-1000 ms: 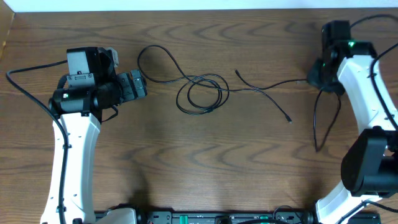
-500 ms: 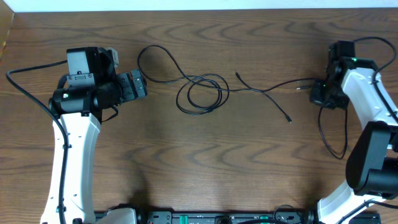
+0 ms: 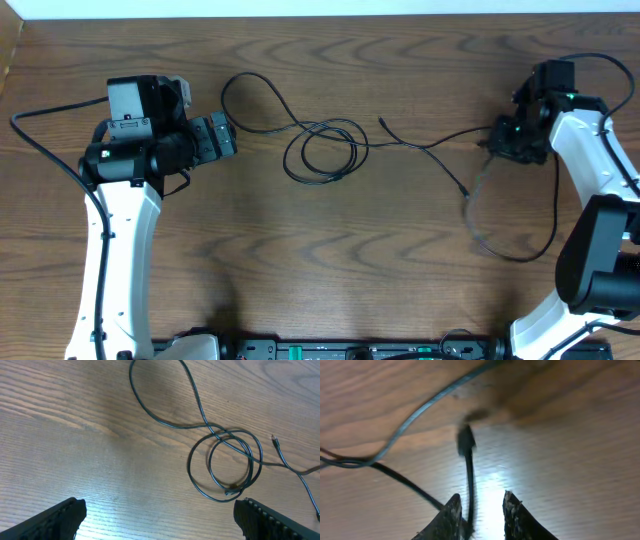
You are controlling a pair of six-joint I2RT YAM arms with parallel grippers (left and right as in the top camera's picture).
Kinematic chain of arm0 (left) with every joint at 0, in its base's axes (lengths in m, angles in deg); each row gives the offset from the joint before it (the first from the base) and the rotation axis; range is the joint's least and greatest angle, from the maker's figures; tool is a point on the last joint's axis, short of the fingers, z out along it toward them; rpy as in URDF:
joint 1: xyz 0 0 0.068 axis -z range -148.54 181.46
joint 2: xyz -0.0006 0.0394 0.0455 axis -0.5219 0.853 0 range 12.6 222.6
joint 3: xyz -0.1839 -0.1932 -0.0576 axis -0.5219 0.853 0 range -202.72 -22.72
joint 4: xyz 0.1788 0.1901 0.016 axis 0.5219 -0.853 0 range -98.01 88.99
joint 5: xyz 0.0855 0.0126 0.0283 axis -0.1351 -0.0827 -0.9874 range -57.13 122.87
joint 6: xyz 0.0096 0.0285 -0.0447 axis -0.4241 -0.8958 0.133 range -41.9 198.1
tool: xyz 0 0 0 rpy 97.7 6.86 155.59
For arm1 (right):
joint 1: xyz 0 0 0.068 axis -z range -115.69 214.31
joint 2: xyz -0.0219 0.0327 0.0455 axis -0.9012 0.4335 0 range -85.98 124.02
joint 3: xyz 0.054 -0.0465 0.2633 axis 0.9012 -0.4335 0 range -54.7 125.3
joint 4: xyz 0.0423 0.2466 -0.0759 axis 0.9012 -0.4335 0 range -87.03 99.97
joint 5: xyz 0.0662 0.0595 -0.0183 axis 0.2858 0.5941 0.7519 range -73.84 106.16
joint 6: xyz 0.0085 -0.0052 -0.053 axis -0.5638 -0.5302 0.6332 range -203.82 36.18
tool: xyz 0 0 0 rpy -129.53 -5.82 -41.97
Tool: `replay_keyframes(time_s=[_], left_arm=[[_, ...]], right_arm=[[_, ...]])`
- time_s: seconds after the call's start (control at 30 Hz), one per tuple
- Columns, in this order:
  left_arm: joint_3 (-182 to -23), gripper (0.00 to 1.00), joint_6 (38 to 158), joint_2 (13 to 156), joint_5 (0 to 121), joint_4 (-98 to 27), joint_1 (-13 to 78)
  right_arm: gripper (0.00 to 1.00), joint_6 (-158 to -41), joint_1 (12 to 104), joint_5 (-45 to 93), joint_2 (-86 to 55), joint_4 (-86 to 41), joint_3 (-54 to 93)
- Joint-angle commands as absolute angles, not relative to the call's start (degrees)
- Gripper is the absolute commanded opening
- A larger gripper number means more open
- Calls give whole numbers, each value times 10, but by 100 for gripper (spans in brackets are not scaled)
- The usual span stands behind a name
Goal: Untangle cables
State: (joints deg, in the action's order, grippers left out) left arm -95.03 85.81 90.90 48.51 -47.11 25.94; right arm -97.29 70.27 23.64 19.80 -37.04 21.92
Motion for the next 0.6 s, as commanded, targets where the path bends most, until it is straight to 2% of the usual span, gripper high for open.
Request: replay_keyframes(time_s=[0.0,0.57], left_arm=[[-948,99,859,899,492,-472,257],[-948,99,843,899,487,-473,257]], right_arm=[[25,-1003,681,259,215,-366,211],[28,-1153,565,231,318,-247,211]])
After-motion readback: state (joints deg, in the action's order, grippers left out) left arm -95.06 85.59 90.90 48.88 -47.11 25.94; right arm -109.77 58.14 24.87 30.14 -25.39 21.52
